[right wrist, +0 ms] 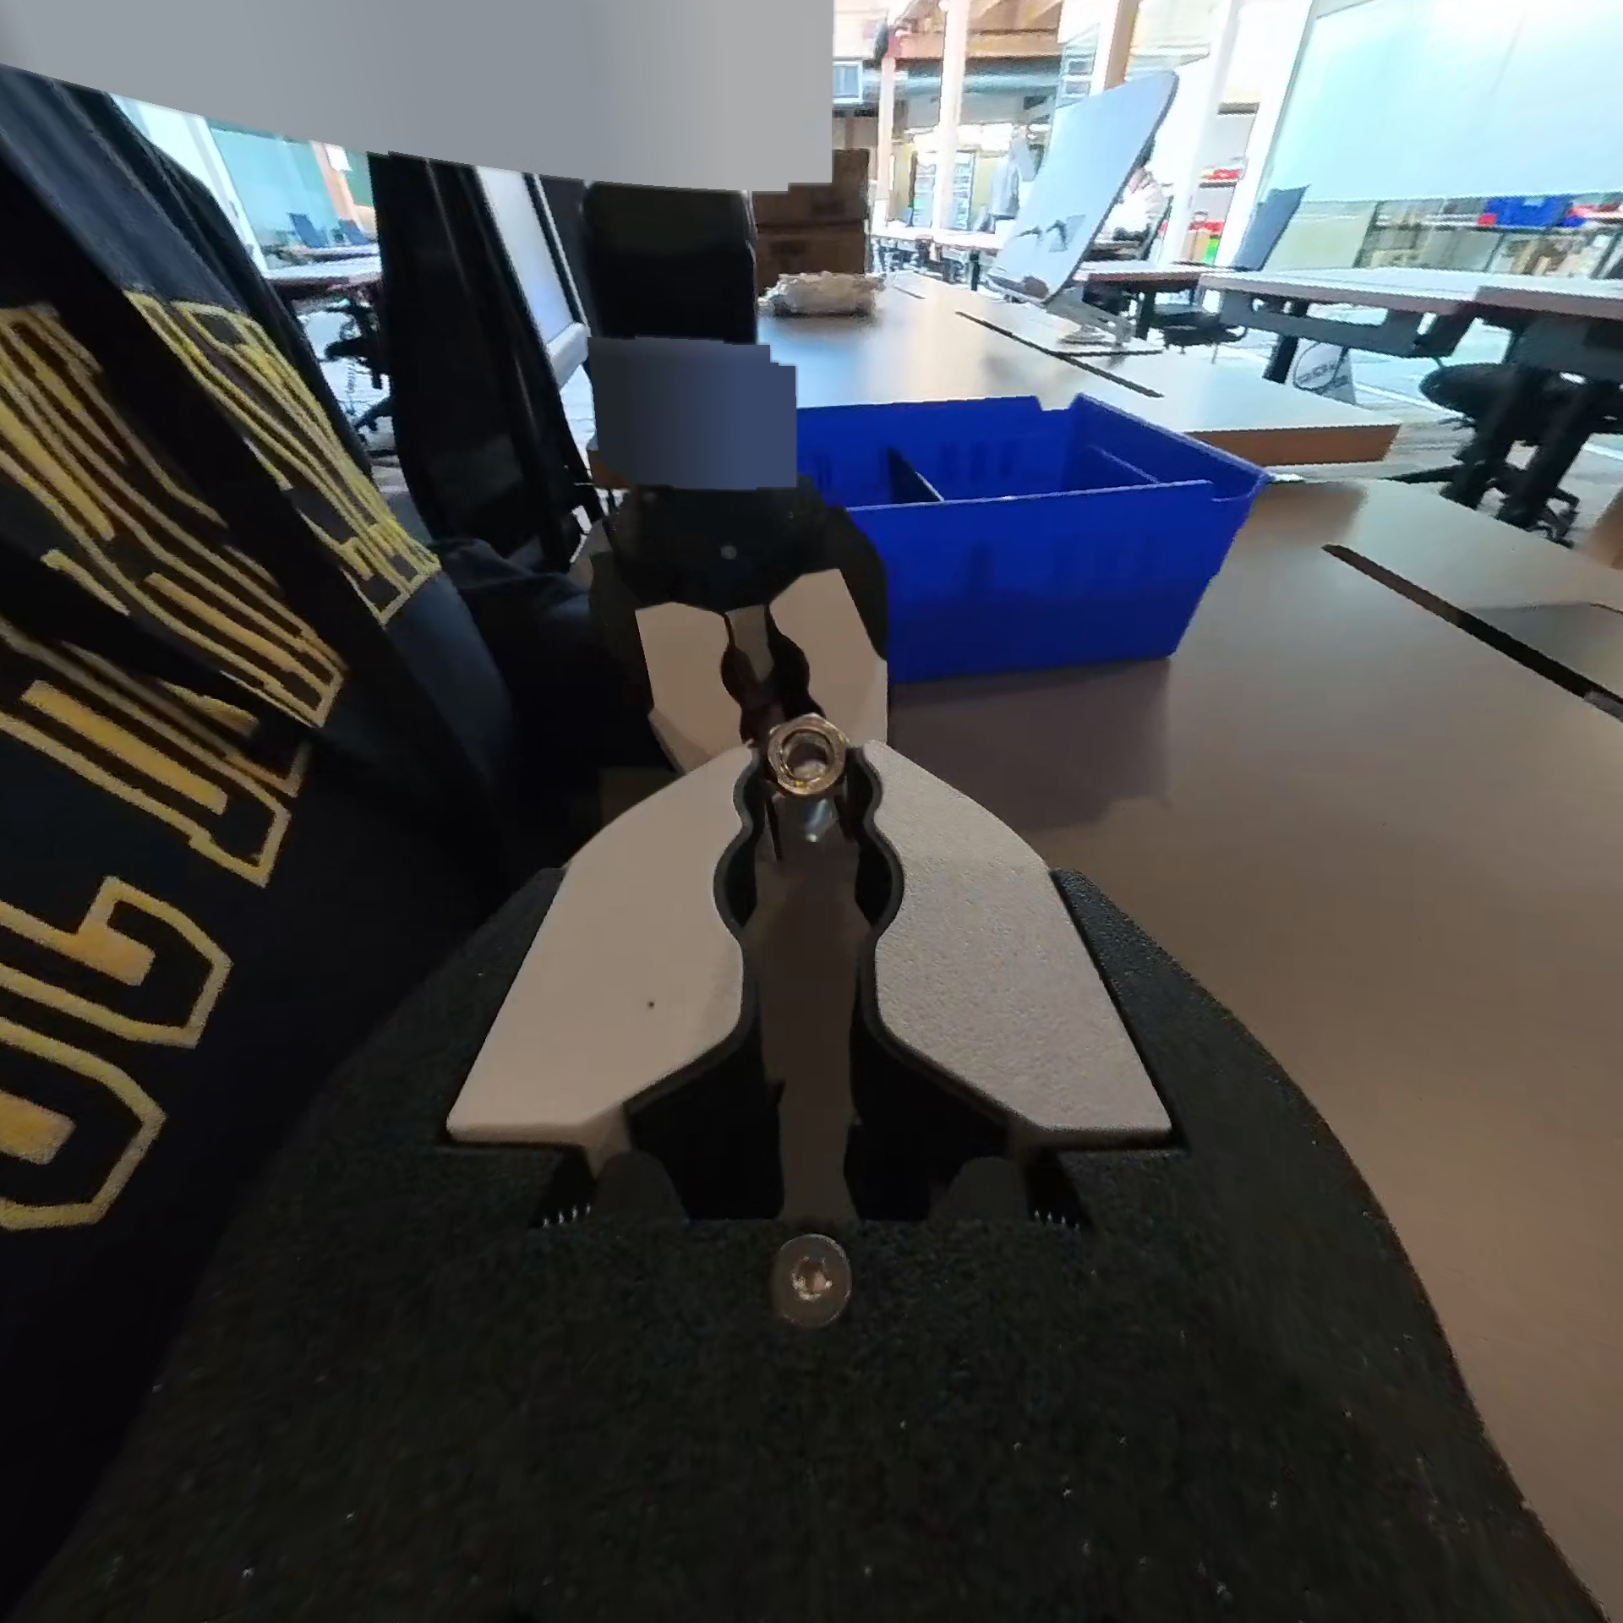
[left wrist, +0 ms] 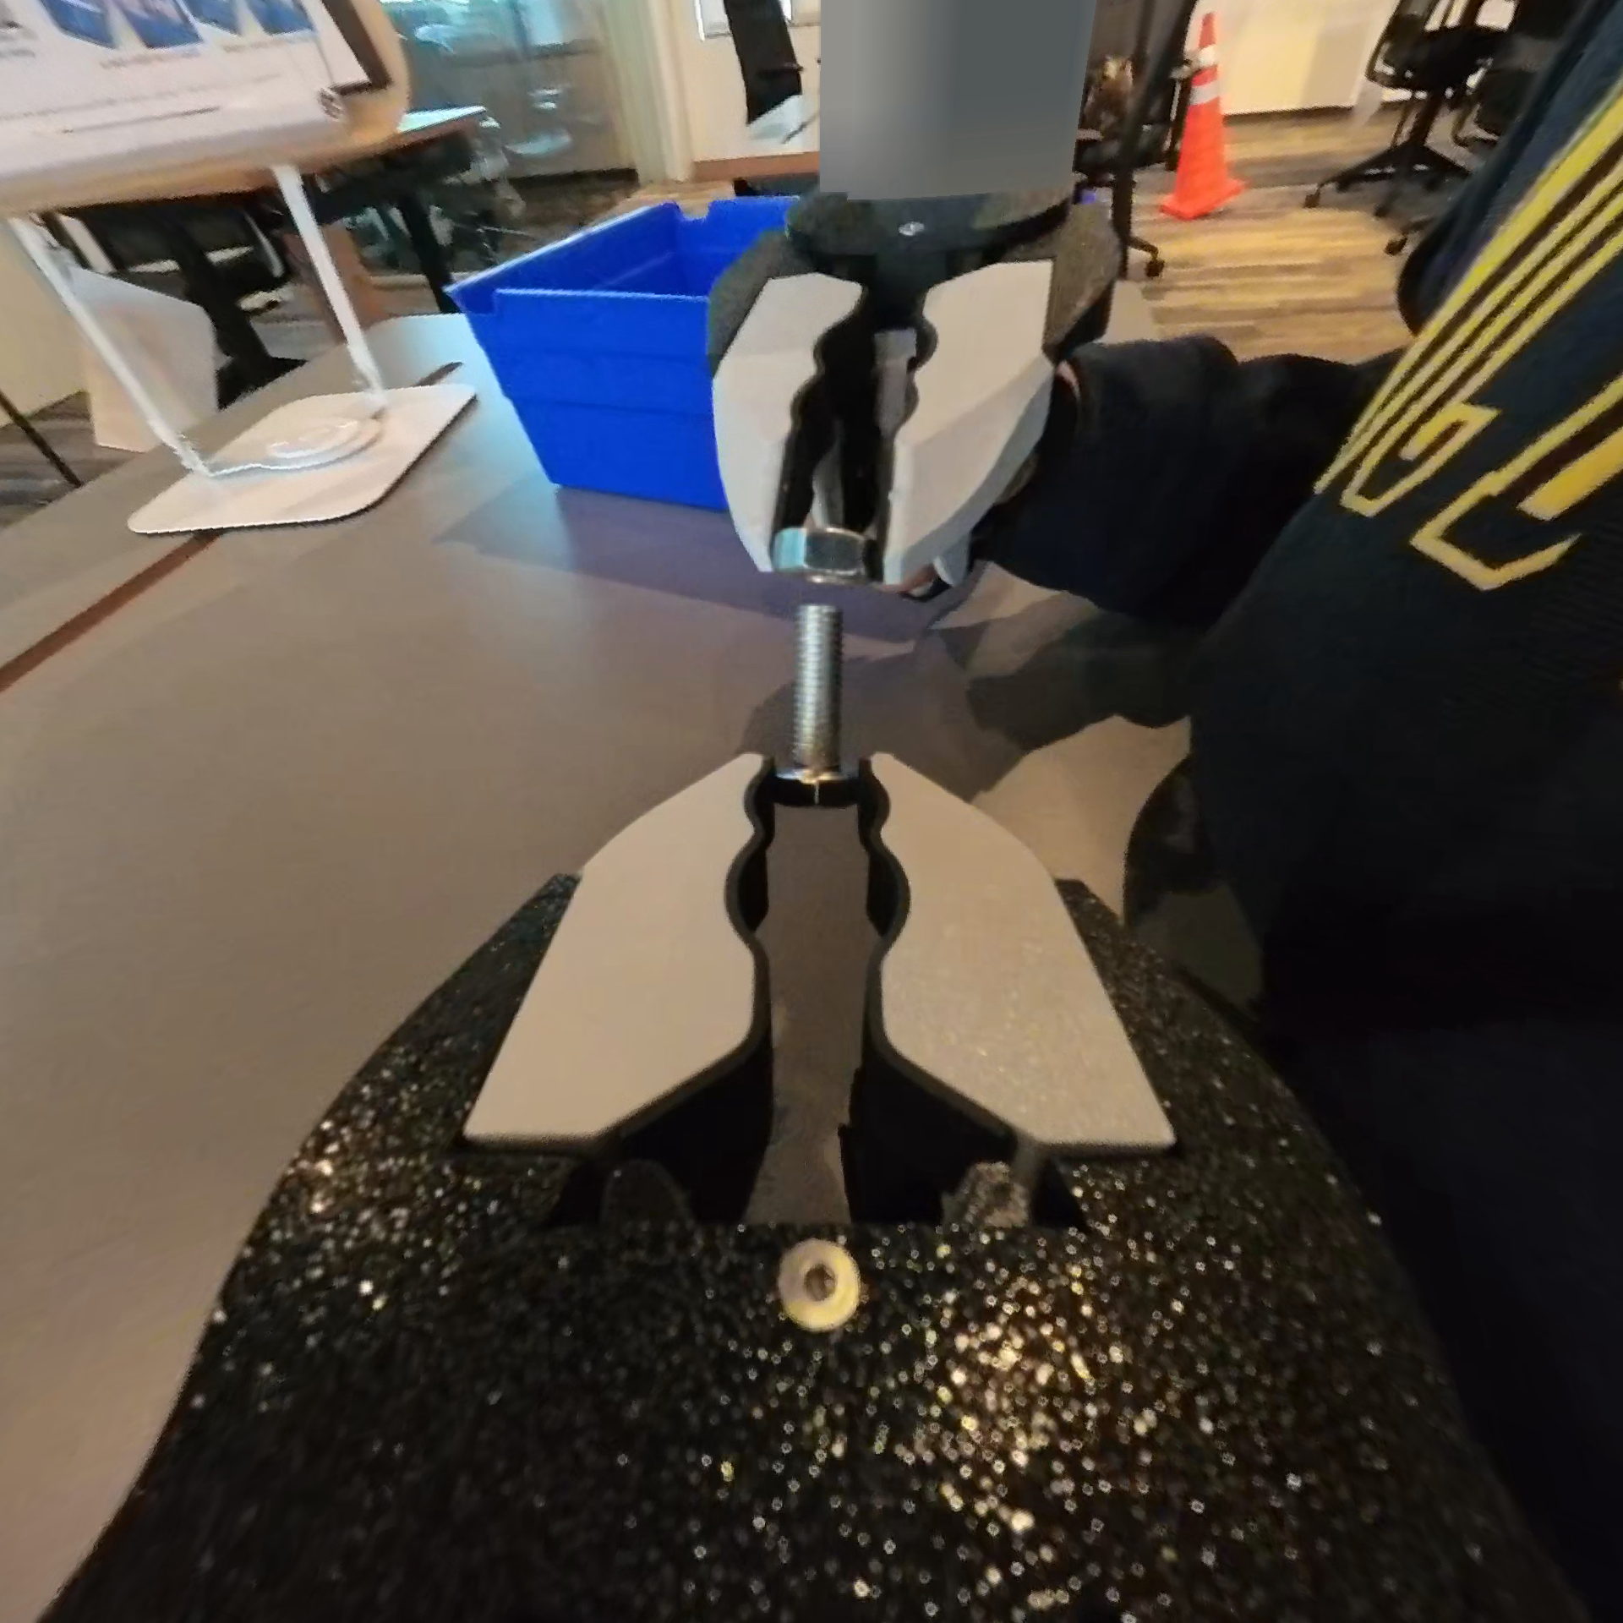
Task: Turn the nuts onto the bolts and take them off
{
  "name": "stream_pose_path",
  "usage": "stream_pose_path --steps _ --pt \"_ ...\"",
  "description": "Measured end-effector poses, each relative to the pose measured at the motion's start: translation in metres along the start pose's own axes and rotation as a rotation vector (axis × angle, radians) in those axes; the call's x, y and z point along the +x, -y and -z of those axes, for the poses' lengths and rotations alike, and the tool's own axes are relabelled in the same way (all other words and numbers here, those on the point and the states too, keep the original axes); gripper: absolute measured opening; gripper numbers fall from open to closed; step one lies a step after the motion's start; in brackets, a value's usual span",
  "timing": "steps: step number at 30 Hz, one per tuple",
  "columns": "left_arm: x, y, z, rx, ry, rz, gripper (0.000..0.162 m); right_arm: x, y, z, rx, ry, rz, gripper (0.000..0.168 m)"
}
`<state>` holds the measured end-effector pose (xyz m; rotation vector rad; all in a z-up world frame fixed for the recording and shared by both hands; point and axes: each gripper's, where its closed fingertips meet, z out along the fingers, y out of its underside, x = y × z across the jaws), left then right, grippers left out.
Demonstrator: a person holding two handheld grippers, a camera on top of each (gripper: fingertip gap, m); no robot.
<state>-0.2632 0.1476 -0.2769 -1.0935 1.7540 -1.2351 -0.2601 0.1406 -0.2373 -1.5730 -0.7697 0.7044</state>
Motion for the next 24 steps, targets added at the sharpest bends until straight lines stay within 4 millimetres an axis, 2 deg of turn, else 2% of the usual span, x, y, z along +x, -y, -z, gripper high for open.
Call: stream_pose_path --steps 24 --pt "0.011 -0.006 -0.008 0.02 -0.086 0.033 0.017 -0.004 -0.02 0.003 -0.033 0.032 -0.057 0.018"
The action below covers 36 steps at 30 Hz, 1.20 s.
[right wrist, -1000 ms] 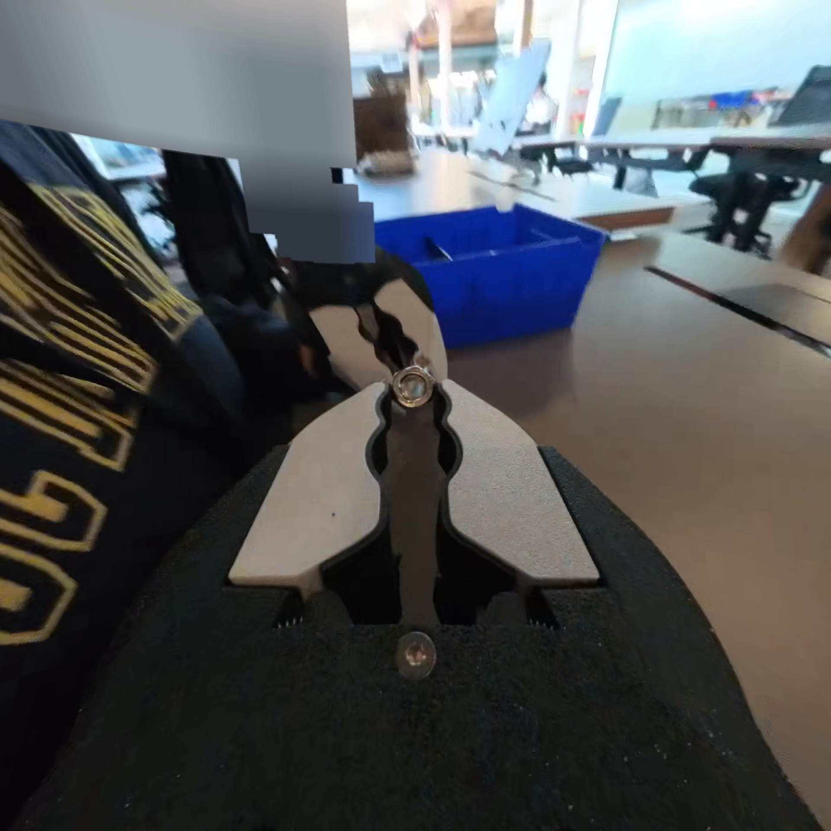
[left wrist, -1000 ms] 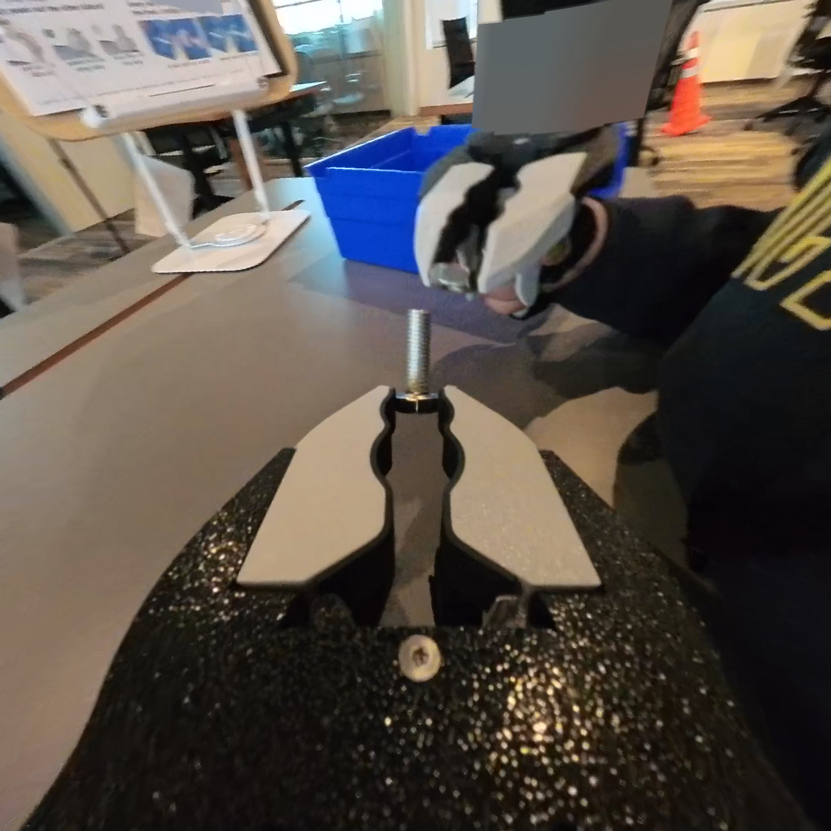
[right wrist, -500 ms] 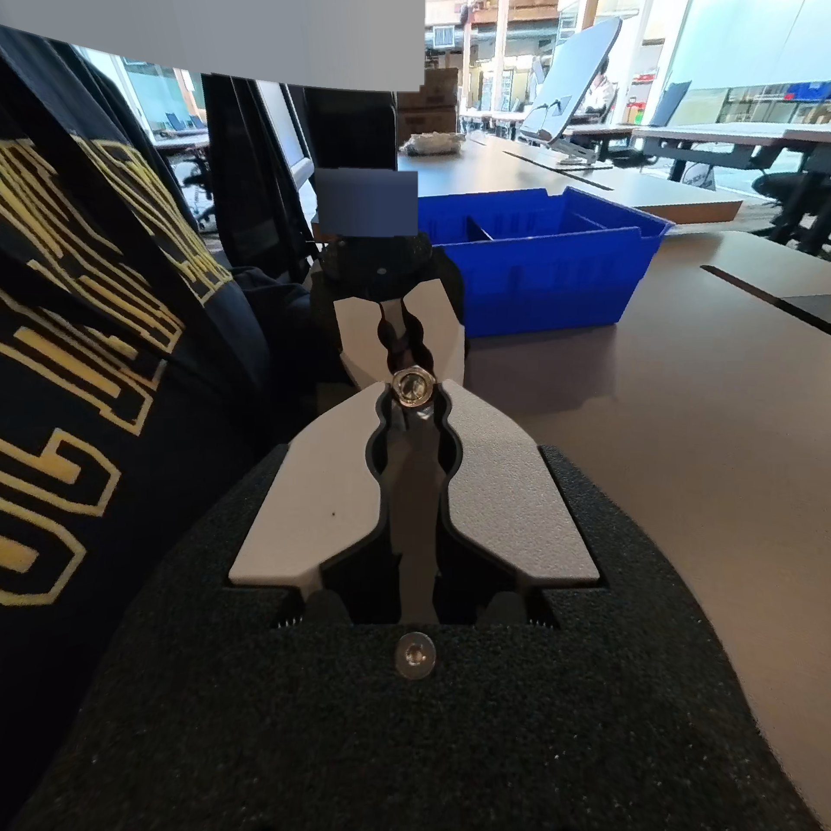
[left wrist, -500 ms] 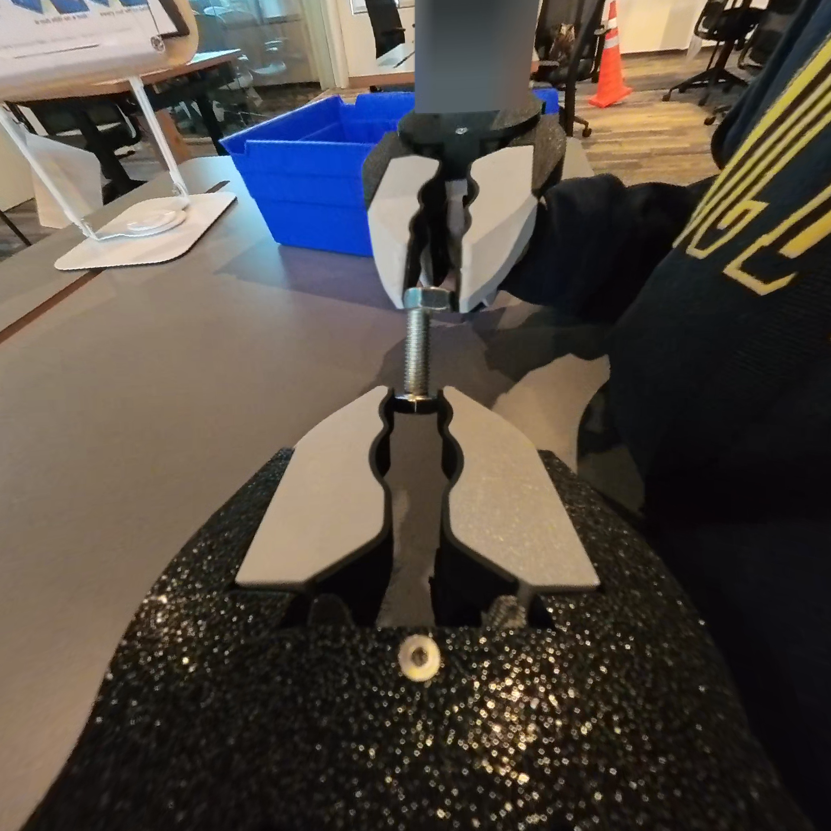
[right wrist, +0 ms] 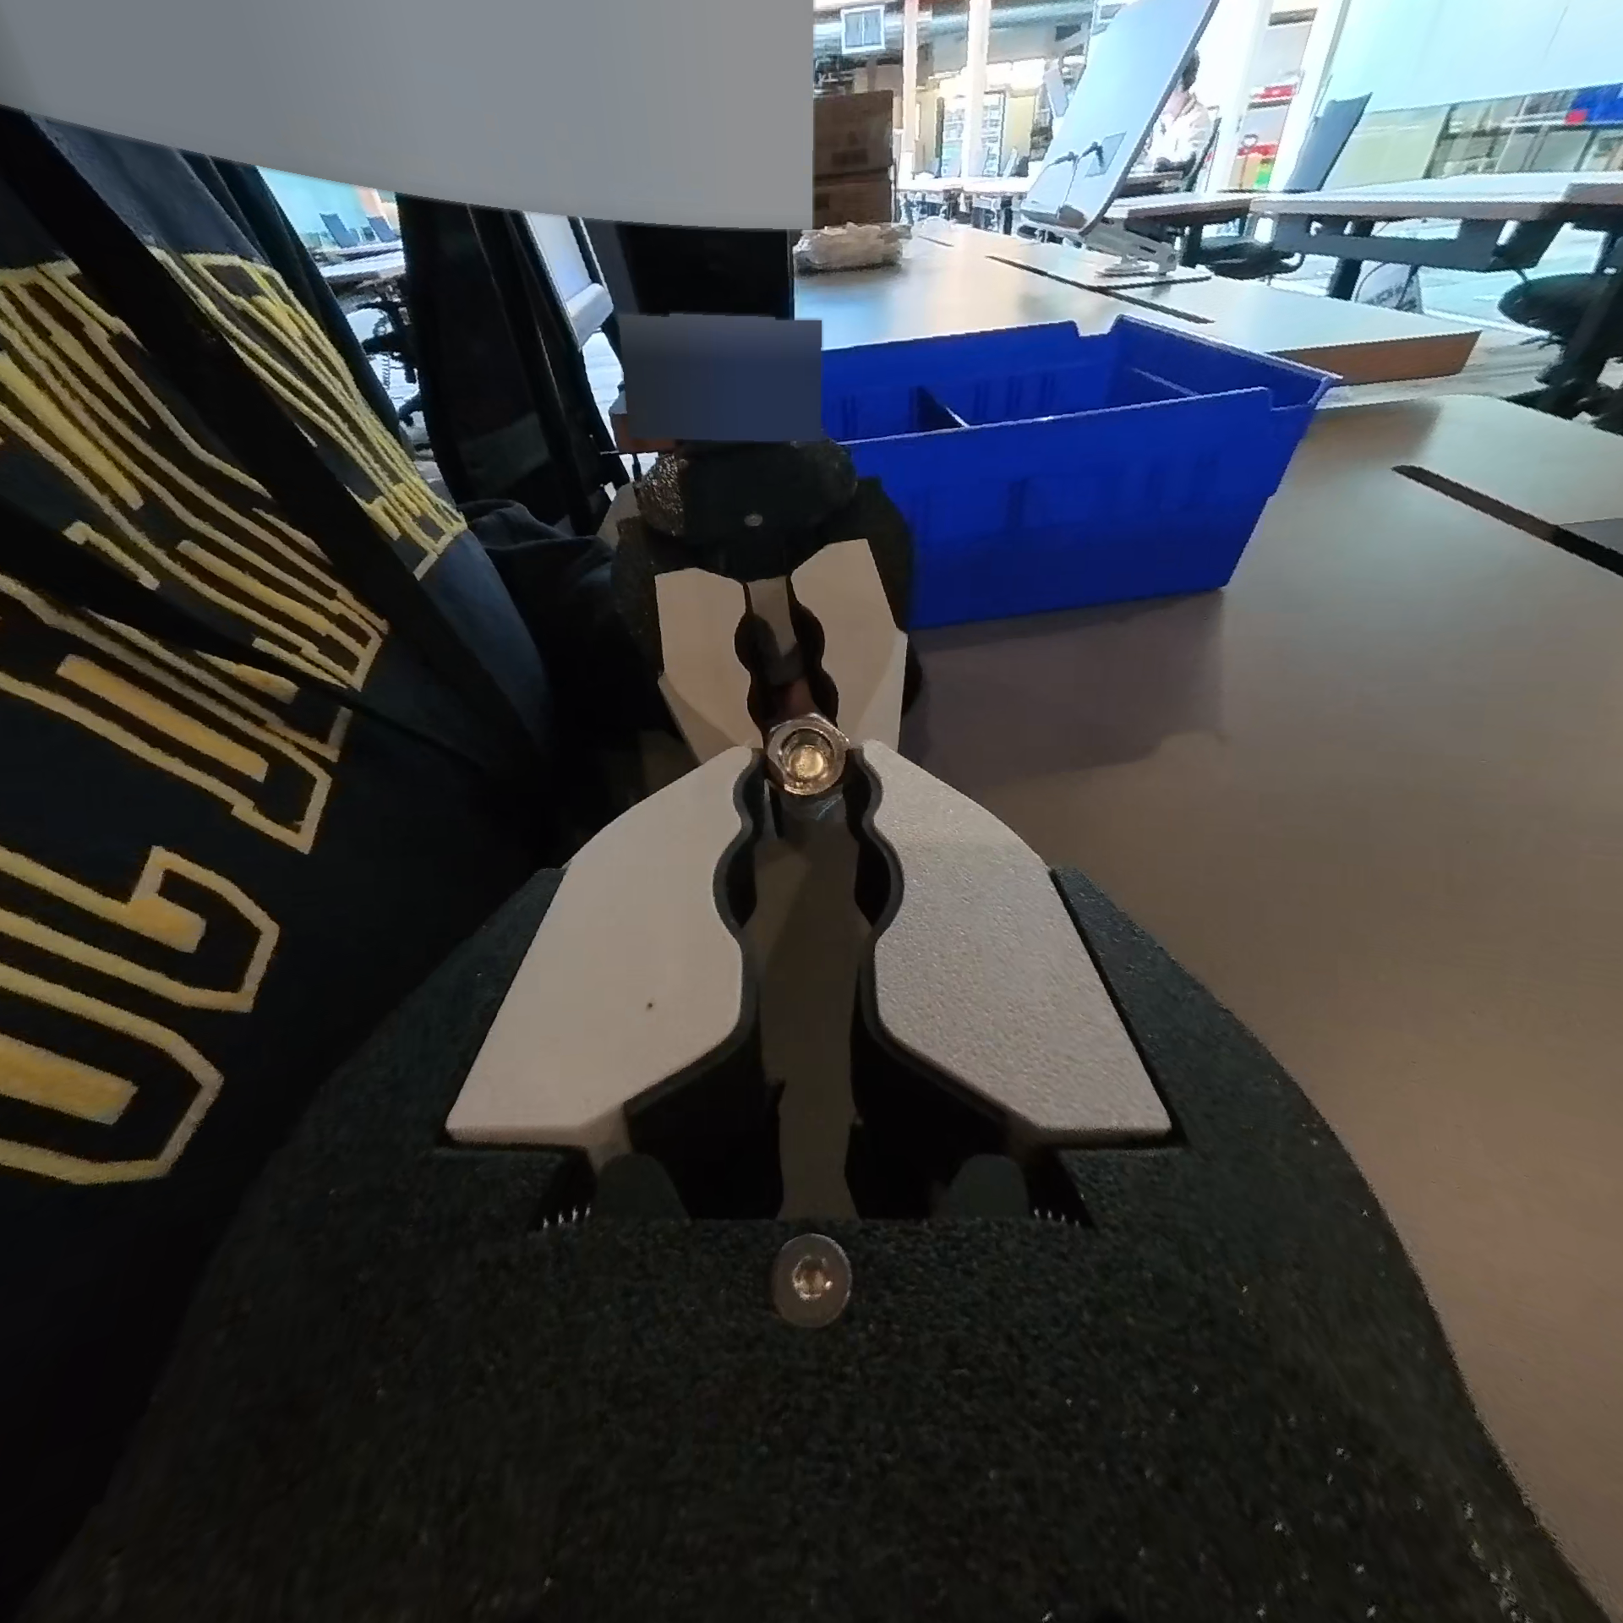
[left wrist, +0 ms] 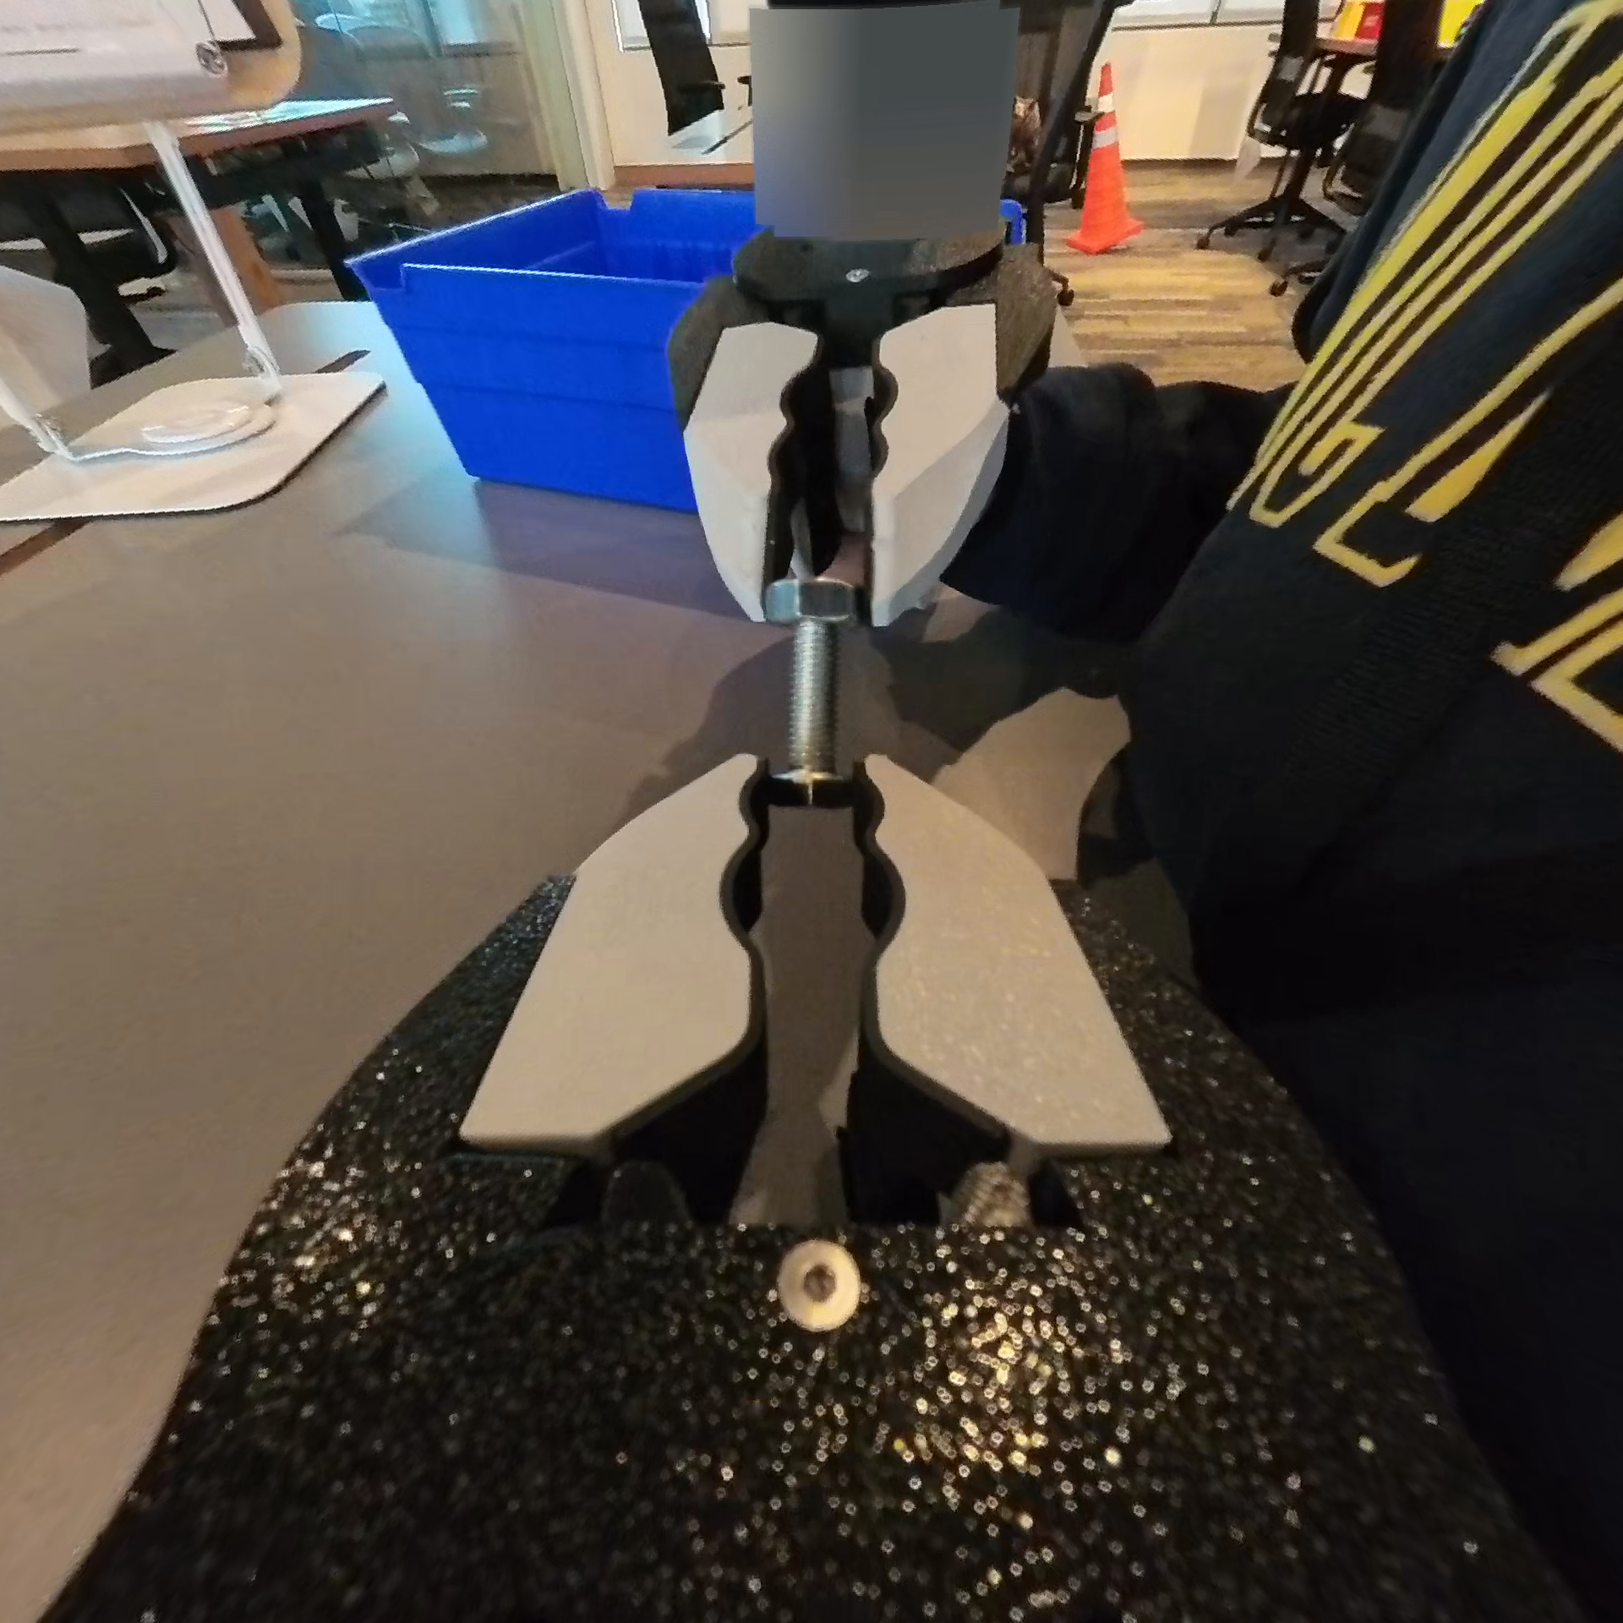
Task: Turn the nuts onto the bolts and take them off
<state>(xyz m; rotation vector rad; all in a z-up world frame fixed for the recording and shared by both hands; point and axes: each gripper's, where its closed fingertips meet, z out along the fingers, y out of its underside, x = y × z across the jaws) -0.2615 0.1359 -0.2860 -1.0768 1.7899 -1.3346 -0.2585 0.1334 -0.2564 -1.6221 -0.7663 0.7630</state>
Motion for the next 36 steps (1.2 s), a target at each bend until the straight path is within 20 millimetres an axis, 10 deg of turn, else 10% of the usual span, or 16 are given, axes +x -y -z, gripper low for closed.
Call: stream_pose_path --steps 20,36 --pt "-0.048 -0.009 0.011 -0.135 0.438 -0.097 0.017 0.047 -0.003 -0.015 0.041 -0.324 -0.467 0.018" --pt "-0.045 -0.007 0.009 -0.073 0.37 -0.041 0.017 0.046 -0.001 -0.014 -0.003 -0.349 -0.393 0.018"
